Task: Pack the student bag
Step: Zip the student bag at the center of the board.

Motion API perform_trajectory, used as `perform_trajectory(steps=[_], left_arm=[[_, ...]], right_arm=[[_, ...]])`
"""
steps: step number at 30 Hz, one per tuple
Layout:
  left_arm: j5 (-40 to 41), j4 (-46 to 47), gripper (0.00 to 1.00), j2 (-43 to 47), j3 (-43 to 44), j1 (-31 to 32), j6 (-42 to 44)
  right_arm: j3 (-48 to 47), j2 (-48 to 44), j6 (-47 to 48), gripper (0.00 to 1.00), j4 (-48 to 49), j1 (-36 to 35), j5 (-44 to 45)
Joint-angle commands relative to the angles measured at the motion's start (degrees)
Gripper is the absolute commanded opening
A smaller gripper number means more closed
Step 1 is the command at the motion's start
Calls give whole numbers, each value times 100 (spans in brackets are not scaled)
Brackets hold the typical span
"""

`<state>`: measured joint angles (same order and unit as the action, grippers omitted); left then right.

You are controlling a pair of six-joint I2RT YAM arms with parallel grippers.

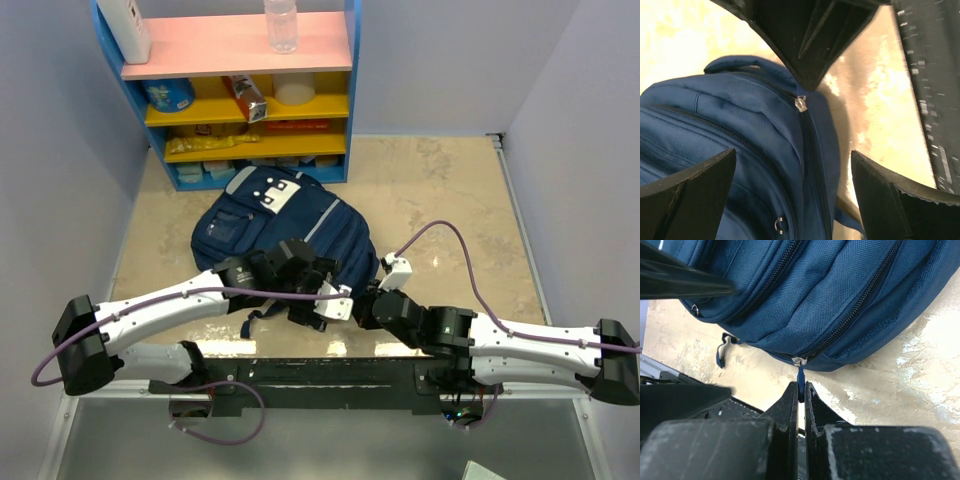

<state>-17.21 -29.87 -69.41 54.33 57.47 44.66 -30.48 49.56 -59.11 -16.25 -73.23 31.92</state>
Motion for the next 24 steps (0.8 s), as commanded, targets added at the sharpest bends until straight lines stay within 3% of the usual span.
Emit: perform_trajectory(steps=[1,8,12,14,17,18,20,21,24], left_arm=[[1219,877,100,-152,-255,413,-344],[2142,1290,100,-284,-563,616,-344],[3054,1798,85,-389,-765,852,-275],[3101,1818,77,-363,-783,862,-265],[2900,1599,46,-284,-704,871,-274],[2734,1433,25,-249,-704,880,-265],[2644,1326,6,-214,-730,880,-283],[2609,1300,0,-153,-765,871,-292],[2469,1124,0,-21,-783,871,-318]], right_arm=[[-2,-157,-118,0,78,-33,86],[-11,-166,-109,0,148,-33,77],[-63,-140,-74,0,175,-42,60],[-72,-122,-92,0,149,-42,60],[-72,-148,-153,0,114,-33,86],[-81,-166,-179,0,87,-33,112],[-98,-201,-188,0,34,-33,130],[-133,-210,-223,0,-88,-33,165],[-213,-210,-329,0,-386,-33,305]])
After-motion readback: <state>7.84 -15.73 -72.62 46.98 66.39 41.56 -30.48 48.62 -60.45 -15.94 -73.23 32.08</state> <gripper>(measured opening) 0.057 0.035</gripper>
